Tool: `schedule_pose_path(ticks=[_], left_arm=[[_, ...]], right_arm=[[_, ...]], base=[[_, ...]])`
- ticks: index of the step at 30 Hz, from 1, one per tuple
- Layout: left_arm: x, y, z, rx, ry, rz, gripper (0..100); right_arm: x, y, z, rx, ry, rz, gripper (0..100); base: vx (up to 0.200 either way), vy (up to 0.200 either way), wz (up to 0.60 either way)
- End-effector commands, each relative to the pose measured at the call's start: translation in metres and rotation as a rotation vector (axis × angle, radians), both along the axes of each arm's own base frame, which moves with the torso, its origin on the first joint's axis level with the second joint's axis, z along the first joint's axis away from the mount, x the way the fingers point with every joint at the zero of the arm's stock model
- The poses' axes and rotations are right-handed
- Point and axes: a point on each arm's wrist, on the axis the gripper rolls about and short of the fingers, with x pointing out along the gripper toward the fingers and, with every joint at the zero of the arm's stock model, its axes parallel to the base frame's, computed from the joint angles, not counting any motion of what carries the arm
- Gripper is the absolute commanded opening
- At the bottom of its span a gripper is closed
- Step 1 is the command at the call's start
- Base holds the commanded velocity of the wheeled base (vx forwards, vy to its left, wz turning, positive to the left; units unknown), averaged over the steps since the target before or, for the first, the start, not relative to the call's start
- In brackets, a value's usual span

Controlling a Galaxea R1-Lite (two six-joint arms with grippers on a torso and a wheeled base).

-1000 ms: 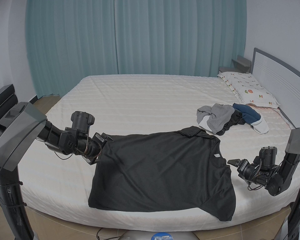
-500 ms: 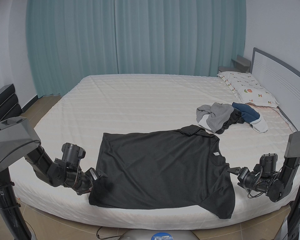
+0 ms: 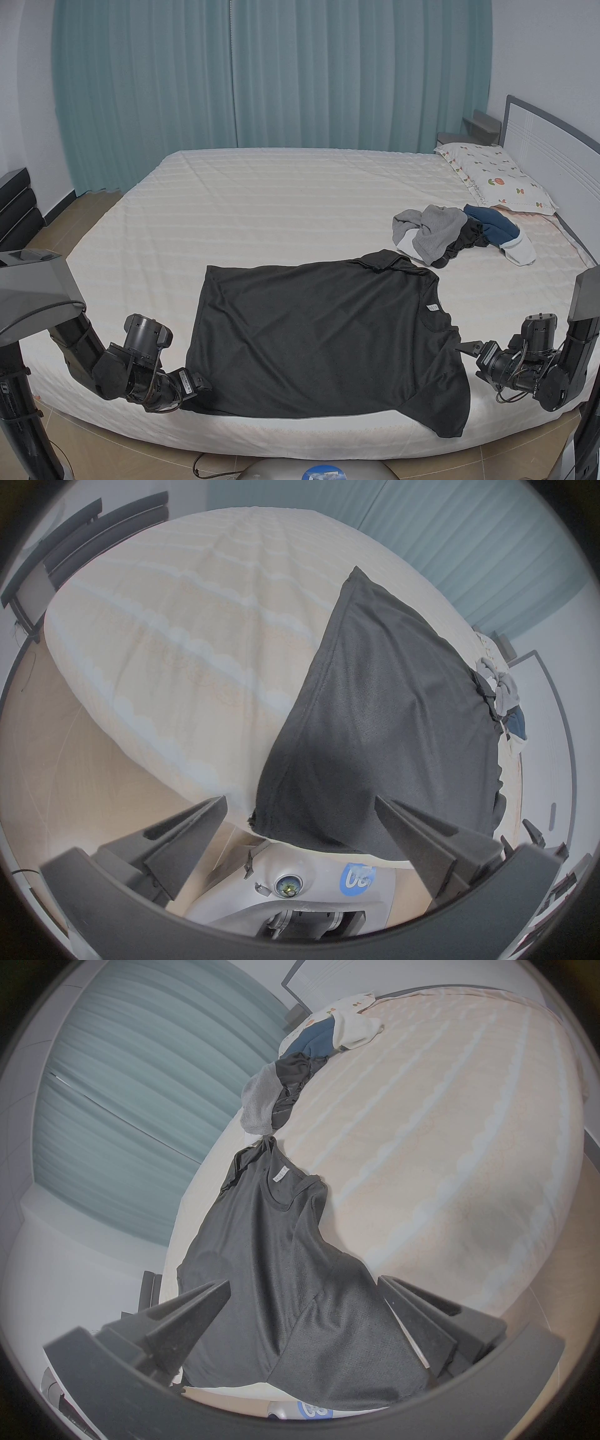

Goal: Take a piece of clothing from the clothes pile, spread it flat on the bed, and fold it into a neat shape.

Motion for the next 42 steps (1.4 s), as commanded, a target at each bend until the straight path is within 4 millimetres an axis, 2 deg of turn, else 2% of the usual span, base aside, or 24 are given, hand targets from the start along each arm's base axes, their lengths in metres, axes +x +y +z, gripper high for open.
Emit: schedule_pose_path(ticks=[1, 6, 7, 10, 18, 25, 26, 33, 42], left_arm=[[-0.002, -0.006, -0.009, -0.002, 0.021, -0.004, 100], [-0.001, -0.011, -0.014, 0.006, 0.01, -0.007, 100], [-0.001, -0.011, -0.015, 0.005, 0.006, -0.007, 0], [-0.001, -0.01, -0.015, 0.006, 0.005, -0.005, 0], [-0.005, -0.008, -0.015, 0.049, 0.006, 0.005, 0], [-0.006, -0.005, -0.013, 0.061, 0.006, 0.003, 0], [-0.008, -0.004, -0.012, 0.075, 0.01, -0.005, 0], [-0.01, -0.003, -0.012, 0.083, 0.015, -0.014, 0], [-0.004, 0.004, 0.005, 0.061, -0.059, 0.028, 0]], right_arm=[[-0.001, 0.0, -0.003, 0.0, 0.015, 0.002, 100], [-0.003, 0.0, -0.004, -0.001, 0.022, 0.004, 100], [-0.003, 0.0, -0.004, -0.002, 0.023, 0.005, 100], [-0.005, 0.0, -0.004, -0.011, 0.026, 0.01, 100], [-0.02, -0.002, -0.021, -0.117, 0.102, 0.118, 100], [-0.022, -0.003, -0.033, -0.153, 0.145, 0.155, 100], [-0.021, -0.003, -0.037, -0.152, 0.158, 0.156, 0], [-0.021, -0.003, -0.039, -0.154, 0.112, 0.15, 0], [-0.016, -0.003, -0.035, -0.154, 0.028, 0.139, 0]], base=[[0.0, 0.0, 0.0], [0.0, 0.0, 0.0], [0.0, 0.0, 0.0], [0.0, 0.0, 0.0], [0.0, 0.0, 0.0], [0.0, 0.0, 0.0], [0.0, 0.0, 0.0], [0.0, 0.0, 0.0], [0.0, 0.0, 0.0]])
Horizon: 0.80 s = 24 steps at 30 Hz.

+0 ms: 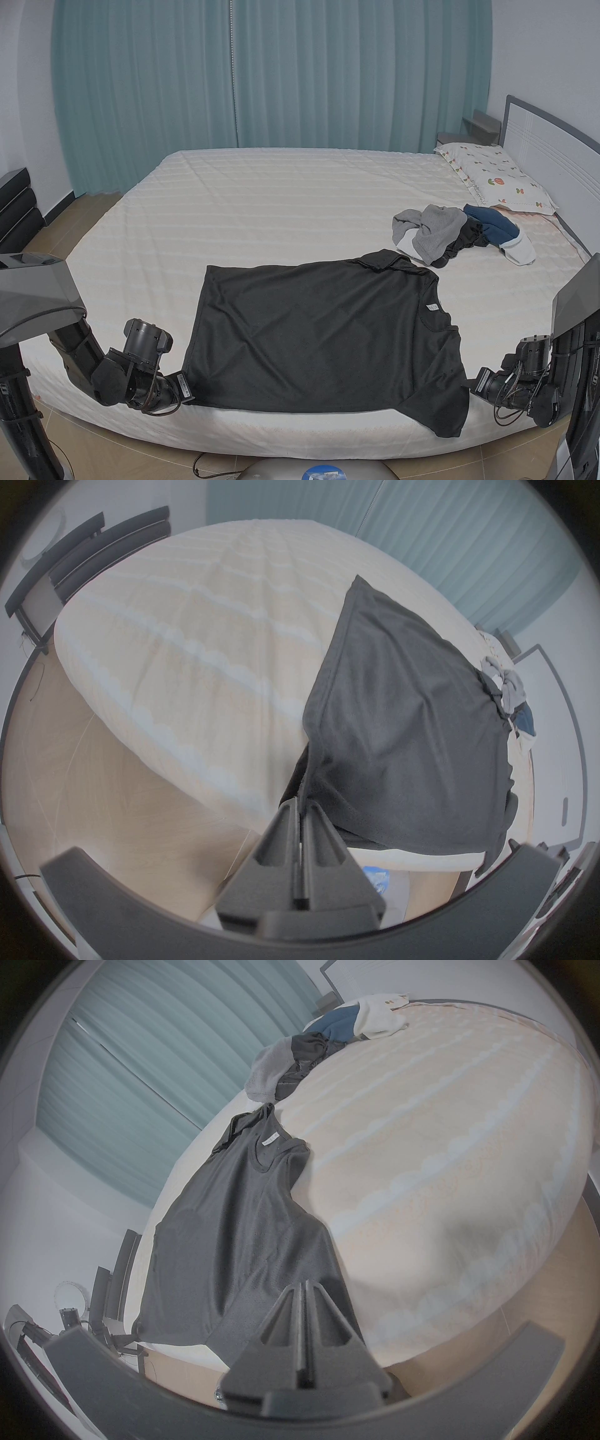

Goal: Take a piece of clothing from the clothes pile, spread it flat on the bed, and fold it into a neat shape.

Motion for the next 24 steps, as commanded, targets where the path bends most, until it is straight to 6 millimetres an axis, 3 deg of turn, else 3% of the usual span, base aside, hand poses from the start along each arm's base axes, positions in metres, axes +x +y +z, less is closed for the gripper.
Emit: schedule_pose_path(ticks=[1, 7, 8, 19, 22, 23, 24], left_arm=[[0.005, 0.005, 0.008, -0.01, -0.041, 0.026, 0], [0.007, 0.008, 0.009, -0.011, -0.046, 0.037, 0], [0.007, 0.008, 0.009, -0.014, -0.048, 0.038, 0], [0.008, 0.008, 0.008, -0.021, -0.045, 0.039, 0], [0.008, 0.007, 0.009, -0.024, -0.051, 0.036, 0], [0.008, 0.007, 0.01, -0.026, -0.053, 0.035, 0], [0.008, 0.007, 0.01, -0.026, -0.053, 0.035, 0]], right_arm=[[0.002, 0.0, -0.002, 0.002, -0.008, -0.002, 0], [0.0, 0.0, 0.002, -0.002, -0.014, 0.001, 0], [0.0, 0.0, 0.002, -0.001, -0.017, 0.002, 100], [0.005, 0.007, -0.005, 0.043, 0.0, 0.062, 100], [0.008, 0.01, -0.017, 0.033, 0.025, 0.086, 100], [0.011, 0.01, -0.017, 0.034, 0.016, 0.084, 0], [0.011, 0.01, -0.017, 0.034, 0.016, 0.084, 0]], base=[[0.0, 0.0, 0.0], [0.0, 0.0, 0.0], [0.0, 0.0, 0.0], [0.0, 0.0, 0.0], [0.0, 0.0, 0.0], [0.0, 0.0, 0.0], [0.0, 0.0, 0.0]])
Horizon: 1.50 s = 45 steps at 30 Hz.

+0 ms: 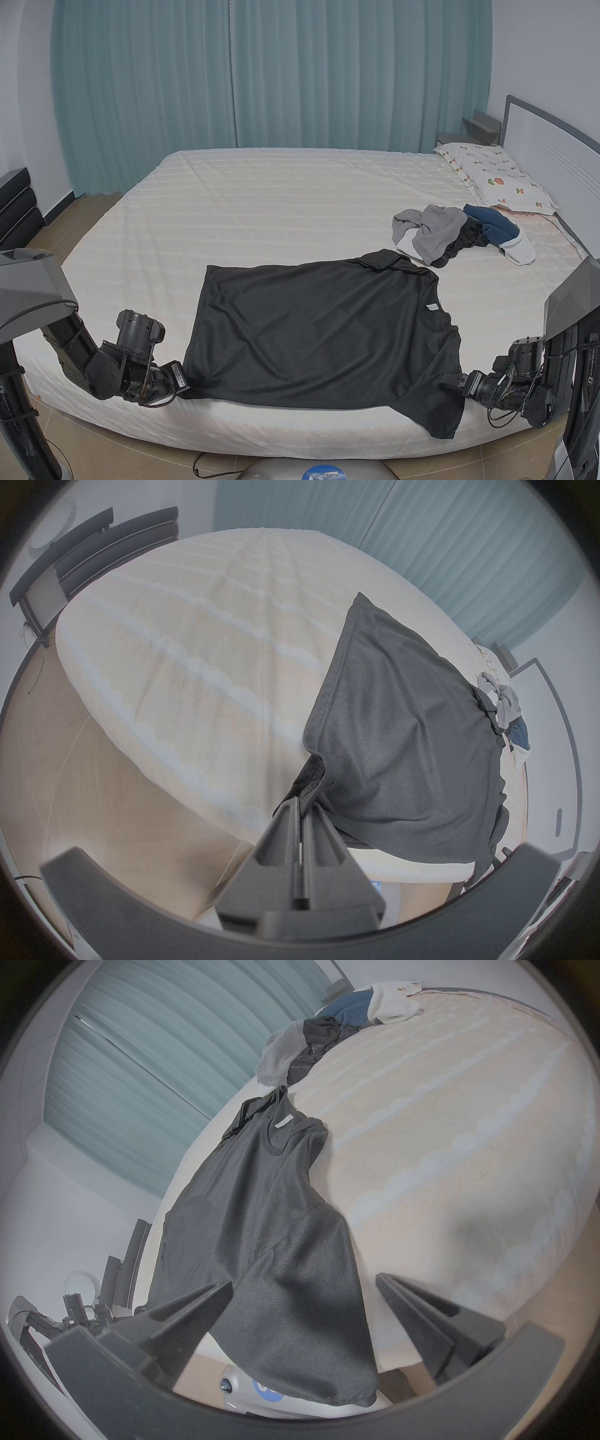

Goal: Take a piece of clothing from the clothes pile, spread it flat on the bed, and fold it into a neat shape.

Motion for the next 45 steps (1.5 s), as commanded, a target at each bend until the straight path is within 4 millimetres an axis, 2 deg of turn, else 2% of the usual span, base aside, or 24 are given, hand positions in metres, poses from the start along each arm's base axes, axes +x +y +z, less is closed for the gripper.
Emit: schedule_pose_path(ticks=[1, 7, 8, 14, 29, 30, 37, 41, 45], left_arm=[[0.0, 0.0, 0.001, -0.002, -0.007, -0.001, 0], [0.002, 0.001, 0.003, -0.005, -0.016, 0.005, 0], [0.004, 0.001, 0.005, -0.011, -0.026, 0.02, 0], [0.012, 0.0, 0.009, -0.053, -0.05, 0.076, 0], [0.021, -0.001, 0.011, -0.101, -0.066, 0.123, 0], [0.021, -0.001, 0.011, -0.101, -0.066, 0.123, 0], [0.021, -0.001, 0.01, -0.103, -0.059, 0.121, 0], [0.021, -0.001, 0.01, -0.105, -0.06, 0.12, 0], [0.021, -0.001, 0.01, -0.105, -0.062, 0.12, 0]], right_arm=[[0.01, 0.002, -0.008, -0.003, -0.012, 0.003, 0], [0.017, -0.001, 0.0, 0.0, -0.065, -0.015, 0], [0.023, -0.002, 0.008, 0.002, -0.112, -0.019, 0], [0.044, -0.003, 0.02, 0.0, -0.222, -0.028, 0], [0.094, -0.007, 0.018, -0.005, -0.237, -0.042, 0], [0.096, -0.007, 0.016, -0.005, -0.23, -0.041, 100], [0.095, -0.008, 0.002, -0.006, -0.187, -0.044, 100], [0.091, -0.017, 0.008, -0.007, -0.191, -0.067, 100], [0.077, -0.023, 0.021, 0.001, -0.19, -0.054, 100]], base=[[0.0, 0.0, 0.0], [0.0, 0.0, 0.0], [0.0, 0.0, 0.0], [0.0, 0.0, 0.0], [0.0, 0.0, 0.0], [0.0, 0.0, 0.0], [0.0, 0.0, 0.0], [0.0, 0.0, 0.0], [0.0, 0.0, 0.0]])
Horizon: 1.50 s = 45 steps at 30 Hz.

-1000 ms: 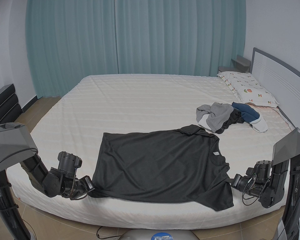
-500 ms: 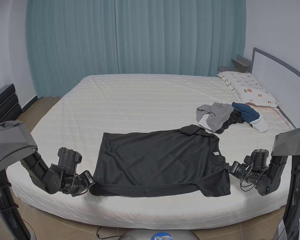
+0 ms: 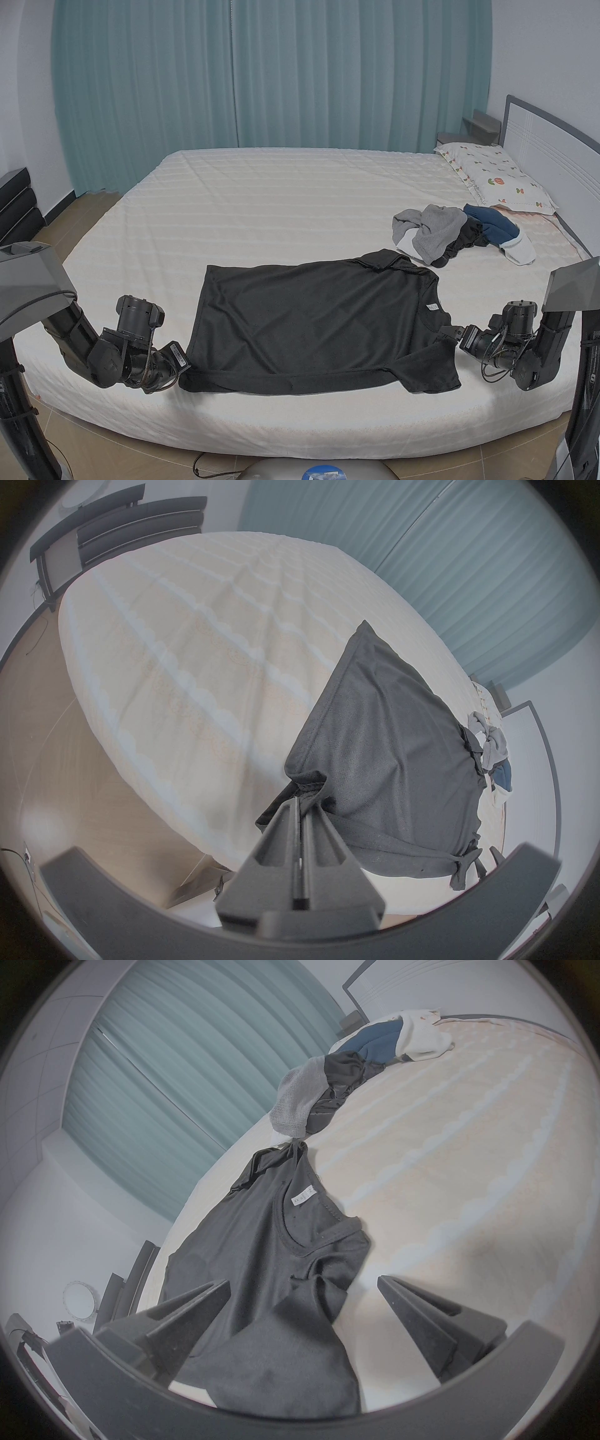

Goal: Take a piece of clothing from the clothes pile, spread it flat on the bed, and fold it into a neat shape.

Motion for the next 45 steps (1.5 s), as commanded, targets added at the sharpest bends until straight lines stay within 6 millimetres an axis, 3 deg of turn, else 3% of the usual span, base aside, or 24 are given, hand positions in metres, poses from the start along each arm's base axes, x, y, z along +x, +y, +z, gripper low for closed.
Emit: schedule_pose_path(ticks=[1, 10, 11, 21, 22, 28, 32, 37, 42, 45], left_arm=[[0.0, 0.0, 0.0, 0.0, 0.001, 0.0, 0], [0.0, 0.0, 0.0, 0.0, 0.001, 0.0, 0], [0.0, 0.0, 0.0, 0.0, 0.001, 0.0, 0], [0.0, 0.0, 0.0, 0.0, 0.001, 0.0, 0], [0.0, 0.0, 0.0, 0.001, 0.001, -0.001, 0], [0.0, 0.001, -0.001, 0.002, 0.002, 0.003, 0], [0.0, 0.002, -0.001, 0.006, 0.003, 0.004, 0], [-0.004, 0.002, -0.004, 0.023, 0.02, -0.01, 0], [-0.011, 0.006, -0.006, 0.071, 0.042, -0.062, 0], [-0.016, 0.009, -0.008, 0.108, 0.056, -0.089, 0]], right_arm=[[-0.015, -0.007, 0.014, 0.009, -0.004, 0.023, 100], [-0.037, -0.004, 0.001, 0.004, 0.087, 0.088, 100], [-0.042, -0.002, -0.009, -0.005, 0.122, 0.107, 100], [-0.045, 0.013, -0.015, -0.013, 0.153, 0.161, 100], [-0.044, 0.013, -0.015, -0.013, 0.153, 0.161, 0], [-0.048, 0.013, -0.017, -0.02, 0.167, 0.155, 0], [-0.061, 0.005, -0.012, -0.037, 0.185, 0.142, 0], [-0.09, -0.01, -0.003, -0.084, 0.219, 0.133, 0], [-0.118, -0.011, 0.002, -0.112, 0.261, 0.155, 0], [-0.122, -0.009, 0.003, -0.117, 0.276, 0.16, 0]], base=[[0.0, 0.0, 0.0], [0.0, 0.0, 0.0], [0.0, 0.0, 0.0], [0.0, 0.0, 0.0], [0.0, 0.0, 0.0], [0.0, 0.0, 0.0], [0.0, 0.0, 0.0], [0.0, 0.0, 0.0], [0.0, 0.0, 0.0], [0.0, 0.0, 0.0]])
